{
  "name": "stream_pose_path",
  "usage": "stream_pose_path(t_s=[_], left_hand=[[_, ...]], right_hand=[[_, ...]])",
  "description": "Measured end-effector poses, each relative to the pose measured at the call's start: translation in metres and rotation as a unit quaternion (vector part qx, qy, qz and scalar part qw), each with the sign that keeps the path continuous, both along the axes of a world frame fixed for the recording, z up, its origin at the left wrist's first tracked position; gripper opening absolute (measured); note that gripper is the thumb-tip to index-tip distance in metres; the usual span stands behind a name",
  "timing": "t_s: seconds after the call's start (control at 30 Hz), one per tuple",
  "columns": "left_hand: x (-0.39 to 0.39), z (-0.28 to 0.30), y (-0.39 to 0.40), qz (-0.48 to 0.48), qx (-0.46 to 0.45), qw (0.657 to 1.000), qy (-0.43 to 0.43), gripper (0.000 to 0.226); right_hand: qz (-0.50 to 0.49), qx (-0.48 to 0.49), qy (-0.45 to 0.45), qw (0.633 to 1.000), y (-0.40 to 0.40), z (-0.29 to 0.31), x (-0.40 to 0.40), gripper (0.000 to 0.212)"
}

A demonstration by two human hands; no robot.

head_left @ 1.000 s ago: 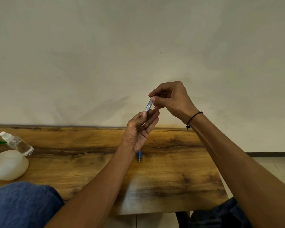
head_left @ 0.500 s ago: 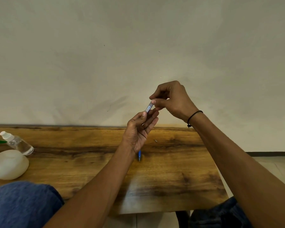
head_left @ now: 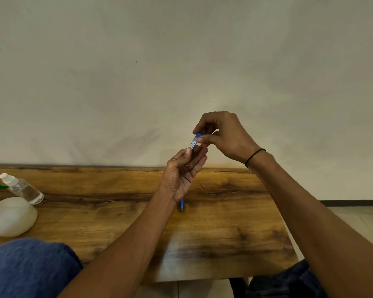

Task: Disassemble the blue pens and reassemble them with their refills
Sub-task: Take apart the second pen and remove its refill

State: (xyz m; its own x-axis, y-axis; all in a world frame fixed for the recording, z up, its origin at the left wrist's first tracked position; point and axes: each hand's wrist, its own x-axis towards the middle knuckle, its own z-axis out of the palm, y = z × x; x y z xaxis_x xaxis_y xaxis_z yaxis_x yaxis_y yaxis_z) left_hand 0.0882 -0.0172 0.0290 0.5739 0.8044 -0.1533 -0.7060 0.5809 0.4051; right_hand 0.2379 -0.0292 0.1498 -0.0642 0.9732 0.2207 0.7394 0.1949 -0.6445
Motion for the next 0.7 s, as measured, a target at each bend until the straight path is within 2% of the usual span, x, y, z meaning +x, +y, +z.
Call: stream_pose_path(t_s=[0.17, 0.33, 0.57, 0.7], left_hand=[[0.0, -0.003, -0.001, 0.002, -0.012, 1.0, 0.006, 0.037], [-0.006, -0.007, 0.001, 0.011, -0.01, 1.0, 0.007, 0.038], [-0.007, 0.0, 0.005, 0.011, 0.005, 1.0, 0.004, 0.039], [-0.009, -0.001, 0.007, 0.01, 0.007, 1.0, 0.003, 0.039]], right_hand=[[-0.028, 0.014, 0.03, 0.999, -0.002, 0.0, 0.008, 0.012], [-0.132, -0.02, 0.028, 0.991, -0.002, -0.015, 0.029, 0.012], [-0.248, -0.118, -0.033, 0.961, -0.01, -0.095, 0.043, 0.01], [-0.316, -0.158, -0.021, 0.935, -0.016, -0.141, 0.042, 0.012]])
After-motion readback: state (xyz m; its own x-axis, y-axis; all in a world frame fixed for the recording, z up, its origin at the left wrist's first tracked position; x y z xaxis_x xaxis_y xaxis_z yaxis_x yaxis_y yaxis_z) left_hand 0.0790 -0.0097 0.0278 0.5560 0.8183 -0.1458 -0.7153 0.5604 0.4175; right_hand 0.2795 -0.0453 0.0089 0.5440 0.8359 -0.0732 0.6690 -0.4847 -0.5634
